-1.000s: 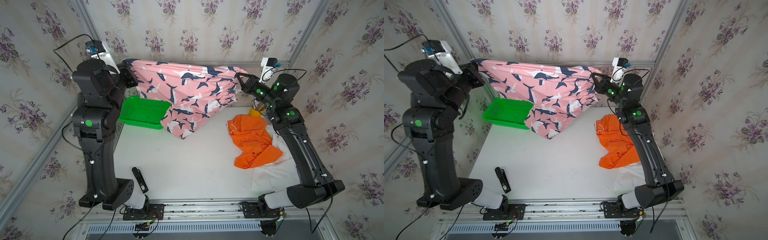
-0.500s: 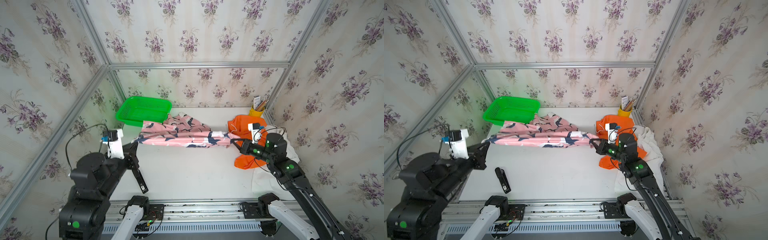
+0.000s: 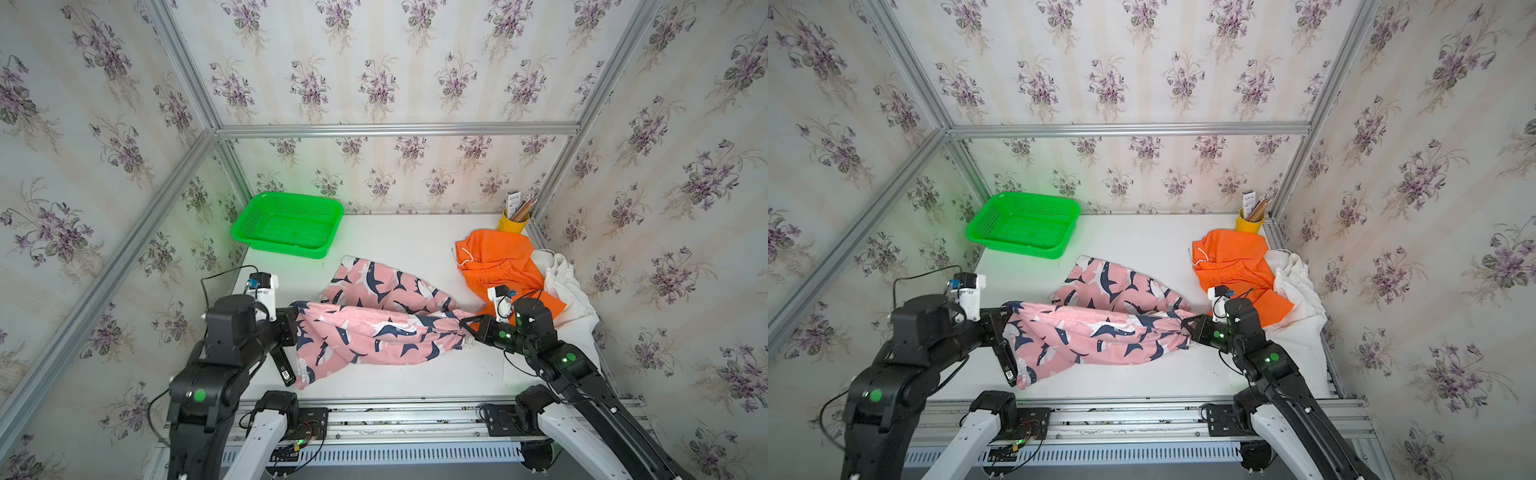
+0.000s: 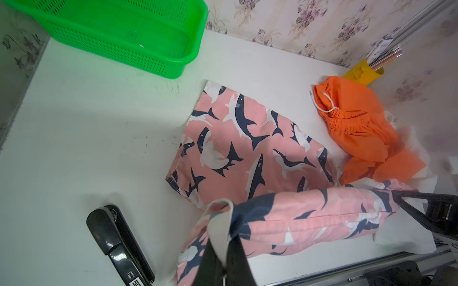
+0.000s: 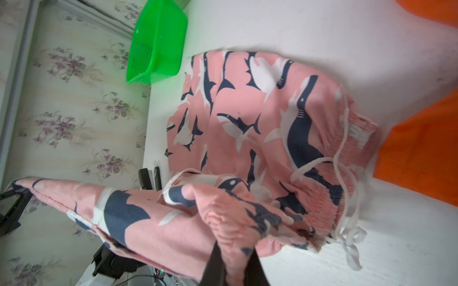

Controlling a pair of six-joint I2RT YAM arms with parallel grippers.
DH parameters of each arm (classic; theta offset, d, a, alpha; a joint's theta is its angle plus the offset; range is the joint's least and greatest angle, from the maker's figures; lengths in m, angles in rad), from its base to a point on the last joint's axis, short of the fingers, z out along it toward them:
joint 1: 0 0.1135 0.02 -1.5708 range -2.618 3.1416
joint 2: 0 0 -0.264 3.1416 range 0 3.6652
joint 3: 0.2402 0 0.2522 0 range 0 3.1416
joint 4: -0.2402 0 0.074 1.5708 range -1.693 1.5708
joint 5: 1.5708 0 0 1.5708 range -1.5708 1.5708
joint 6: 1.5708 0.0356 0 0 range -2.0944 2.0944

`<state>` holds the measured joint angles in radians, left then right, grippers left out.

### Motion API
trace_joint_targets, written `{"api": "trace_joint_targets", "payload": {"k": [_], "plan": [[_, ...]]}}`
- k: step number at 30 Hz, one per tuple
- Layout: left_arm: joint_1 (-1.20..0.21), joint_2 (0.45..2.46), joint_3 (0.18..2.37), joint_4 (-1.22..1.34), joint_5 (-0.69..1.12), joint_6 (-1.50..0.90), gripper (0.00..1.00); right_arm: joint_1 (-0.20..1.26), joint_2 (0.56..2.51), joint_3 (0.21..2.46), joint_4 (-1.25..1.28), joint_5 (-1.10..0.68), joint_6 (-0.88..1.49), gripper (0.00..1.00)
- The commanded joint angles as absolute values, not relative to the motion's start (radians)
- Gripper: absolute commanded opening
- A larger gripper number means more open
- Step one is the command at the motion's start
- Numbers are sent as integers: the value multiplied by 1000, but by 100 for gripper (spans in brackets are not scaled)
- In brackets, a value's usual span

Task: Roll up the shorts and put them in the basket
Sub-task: Fold the shorts at the center of the board.

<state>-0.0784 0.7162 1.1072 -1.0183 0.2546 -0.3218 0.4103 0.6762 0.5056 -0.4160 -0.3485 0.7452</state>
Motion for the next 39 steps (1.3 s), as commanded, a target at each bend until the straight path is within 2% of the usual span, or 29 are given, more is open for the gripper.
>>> {"api": "trace_joint_targets", "payload": {"k": [1,11,14,16,20,26,34,39], "plan": [[-77,845,1113,-892,281,-327,0,411,739,503,-346,-165,819,0],[-108,1329,1259,-741,292,-339,0,410,1056,501,-179,115,868,0],[-125,1476,1323,-723,320,-333,4,411,1130,510,-151,188,869,0],[-137,1564,1369,-727,321,-326,9,410,1170,521,-140,220,871,0],[-164,1718,1466,-754,327,-305,5,410,1233,532,-106,234,846,0],[-198,1792,1572,-780,247,-299,0,410,1279,515,-85,244,842,0],[-236,1813,1698,-899,99,-291,0,410,1305,503,-78,222,829,0],[-236,1935,1794,-915,101,-273,2,411,1316,518,-106,228,796,1]]}}
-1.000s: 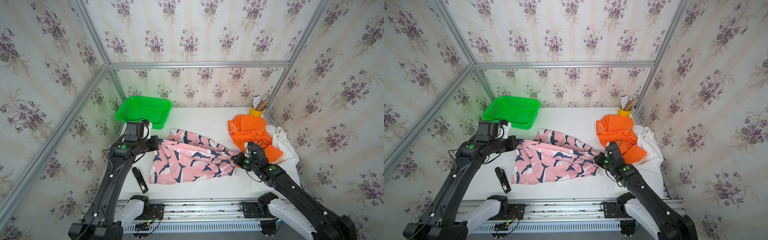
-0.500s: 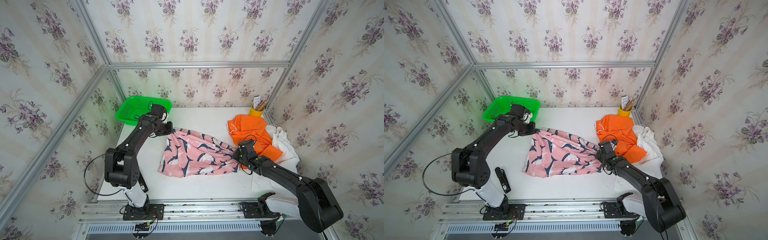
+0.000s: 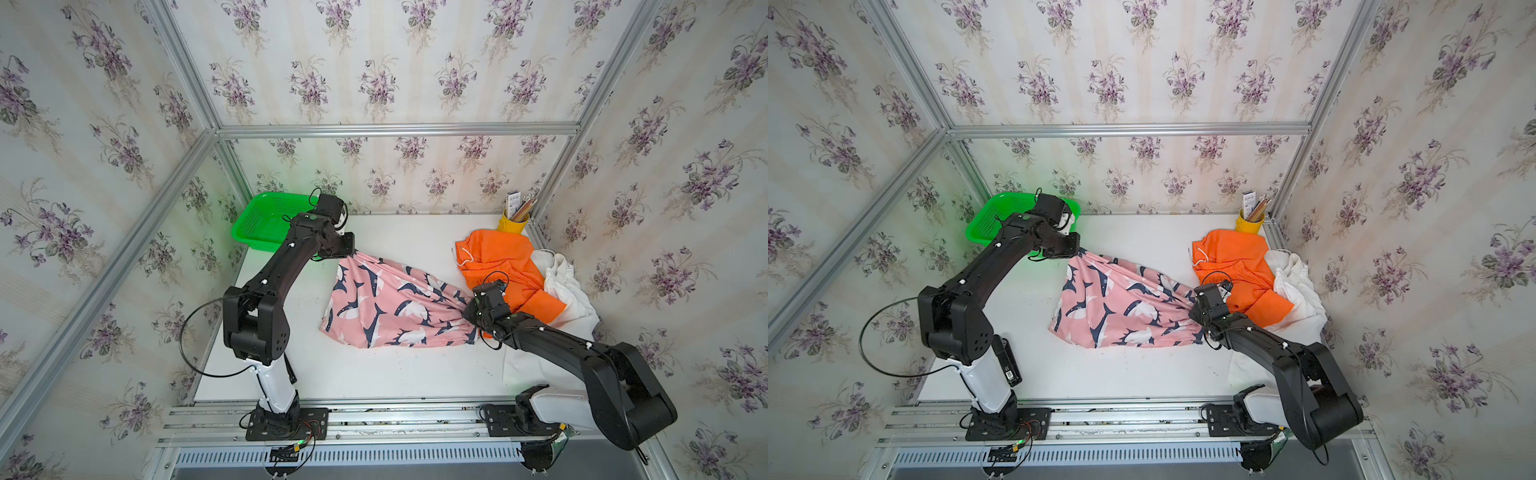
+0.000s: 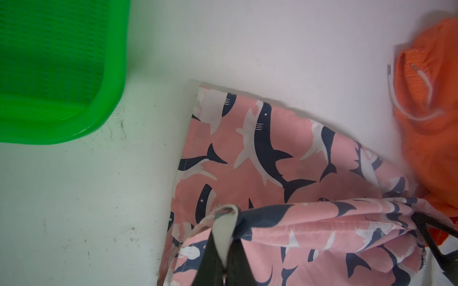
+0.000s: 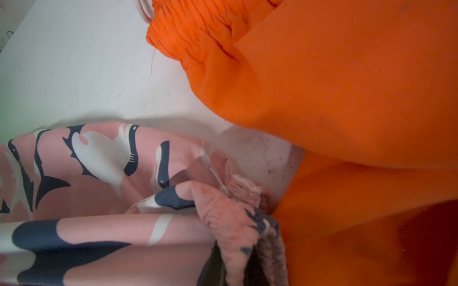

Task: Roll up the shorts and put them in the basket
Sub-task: Fold the shorts at the center of the board.

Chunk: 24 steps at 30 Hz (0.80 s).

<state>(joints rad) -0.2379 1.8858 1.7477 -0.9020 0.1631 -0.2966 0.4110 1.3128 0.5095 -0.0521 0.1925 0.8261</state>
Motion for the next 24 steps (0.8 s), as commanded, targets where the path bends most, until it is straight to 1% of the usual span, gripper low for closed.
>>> {"api": "trace_joint_targets", "payload": {"k": [1,2,3,4,5,7,8,9,12,13,14,17,19,21,24], "plan": [[-236,1973,1833,-929,112,-263,4,413,1310,523,-117,236,792,3],[-236,2008,1865,-934,116,-257,7,412,1301,527,-131,245,790,8],[-237,2028,1885,-934,111,-256,14,414,1287,530,-143,256,789,15],[-239,2044,1901,-929,110,-253,28,414,1273,536,-160,268,786,23],[-242,2053,1915,-927,110,-251,36,414,1253,547,-184,278,783,33],[-245,2053,1939,-939,109,-248,49,415,1214,576,-228,286,766,49],[-248,2041,1942,-945,103,-248,54,416,1196,601,-257,292,756,55],[-252,2020,1936,-946,95,-246,60,418,1179,622,-281,301,747,60],[-272,1933,1895,-958,72,-251,64,428,1150,699,-350,324,699,67],[-285,1897,1870,-968,67,-259,64,433,1153,728,-366,321,671,67],[-305,1857,1834,-973,66,-264,64,434,1161,752,-354,281,625,65],[-386,1751,1699,-986,45,-292,63,436,1229,808,-281,48,467,60],[-441,1694,1593,-990,50,-332,61,434,1303,851,-265,-74,388,56],[-496,1641,1478,-967,63,-383,59,435,1389,907,-280,-144,331,51],[-562,1596,1322,-912,88,-453,57,433,1527,975,-288,-196,269,41]]}}
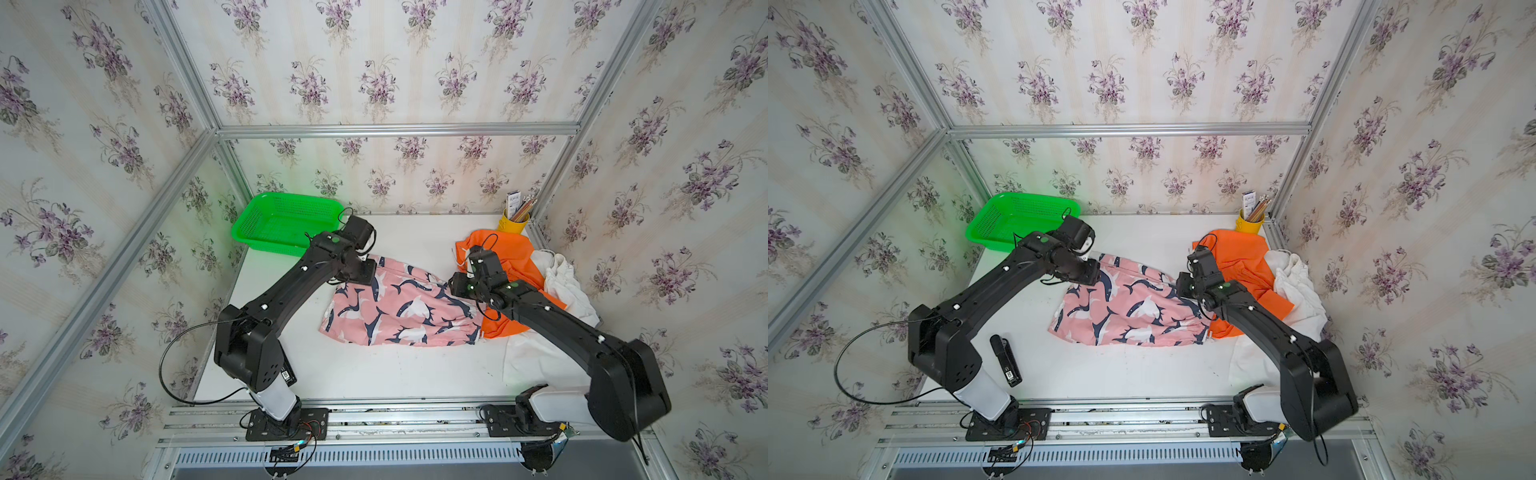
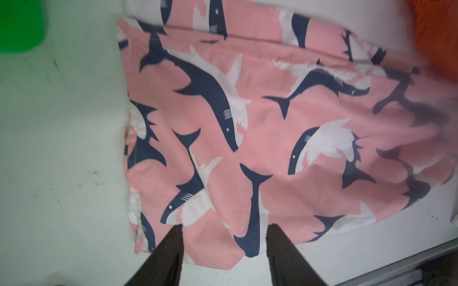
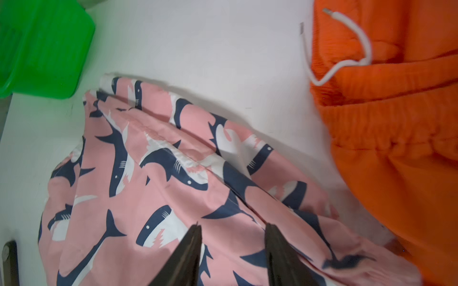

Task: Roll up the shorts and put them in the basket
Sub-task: Fold the shorts at the center of the board, then adjust the shorts at the center of the board.

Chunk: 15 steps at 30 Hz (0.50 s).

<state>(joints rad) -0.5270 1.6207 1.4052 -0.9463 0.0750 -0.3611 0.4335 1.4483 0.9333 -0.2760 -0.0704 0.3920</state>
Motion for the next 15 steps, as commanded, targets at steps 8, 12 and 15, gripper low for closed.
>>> {"api": "trace_joint_targets", "payload": {"k": [8,12,15], "plan": [[-549,1657,1128,-770,106,-517,57,430,1761,1058,-349,-175,231,27],[-477,1752,1139,-720,133,-481,57,432,1741,959,-317,-274,287,27],[-426,1851,1233,-727,124,-435,57,441,1688,832,-277,-341,358,25]]}}
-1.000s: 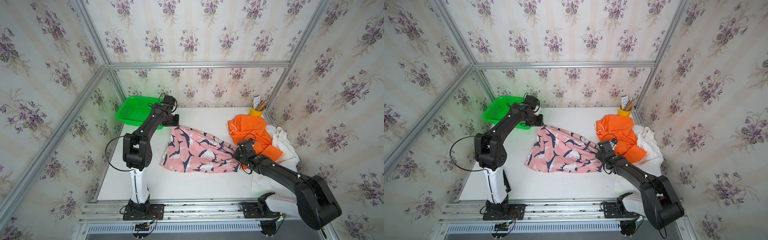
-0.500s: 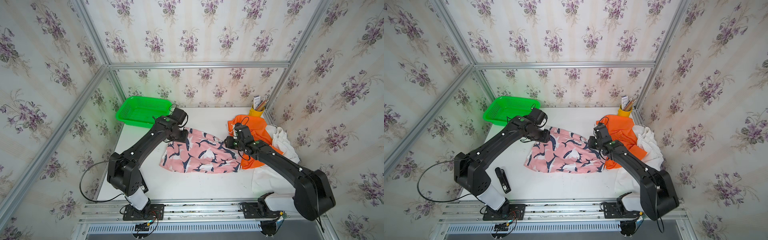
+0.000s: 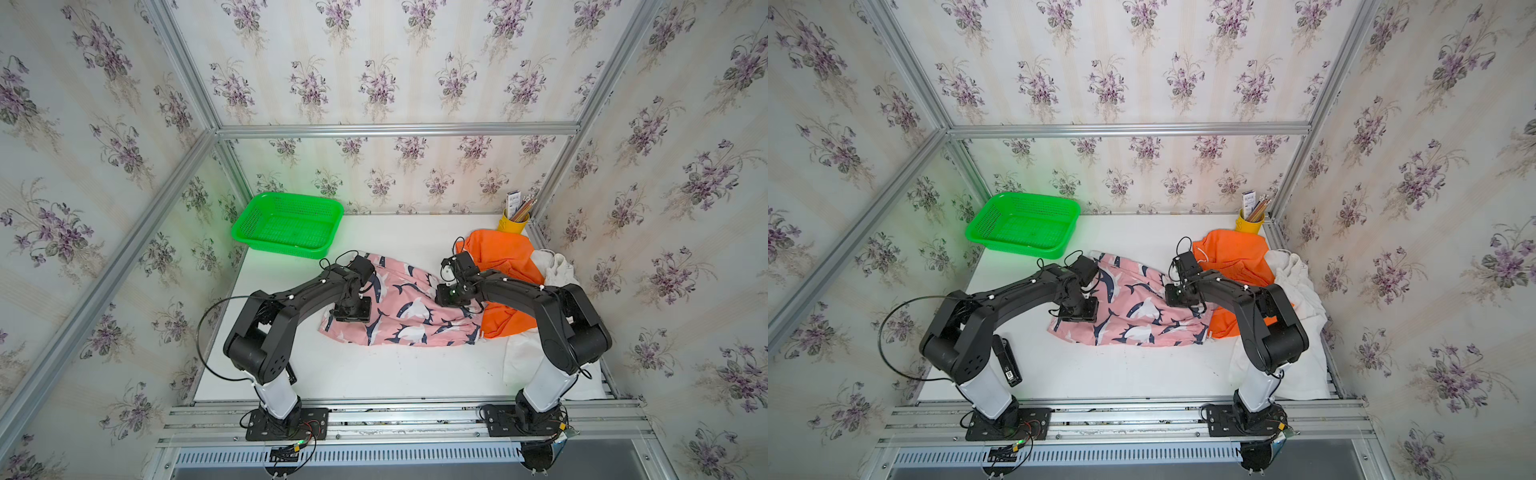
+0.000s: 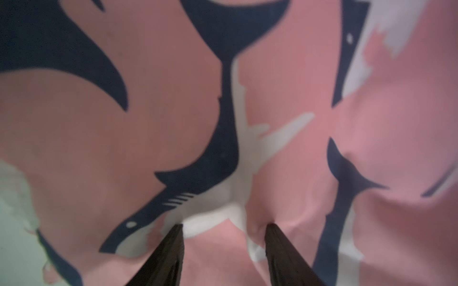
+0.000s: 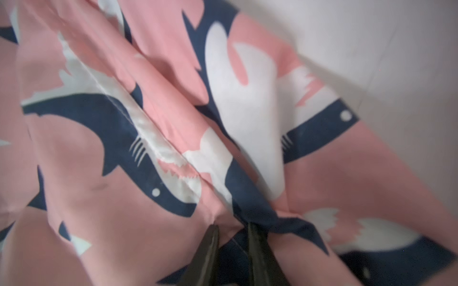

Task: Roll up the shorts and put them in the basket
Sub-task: Adjust the shorts at the center of the board.

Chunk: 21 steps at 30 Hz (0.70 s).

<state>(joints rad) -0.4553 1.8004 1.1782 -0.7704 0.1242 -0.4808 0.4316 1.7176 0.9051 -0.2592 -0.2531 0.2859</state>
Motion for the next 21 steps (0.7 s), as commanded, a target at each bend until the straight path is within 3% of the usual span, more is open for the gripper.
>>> {"api": "trace_joint_targets", "payload": {"k": [1,7,13,17,21], "plan": [[-414,1885,1273,-735,122,-421,57,448,1664,790,-260,-353,385,25],[-393,2180,1658,-835,128,-352,57,621,1526,591,-109,-434,637,26],[-404,2337,1930,-850,166,-355,57,827,1474,609,103,-529,859,33],[-431,2319,2000,-864,151,-336,57,827,1430,768,-110,-342,734,37],[-438,2136,1885,-833,108,-347,58,797,1530,940,-218,-217,566,38]]}}
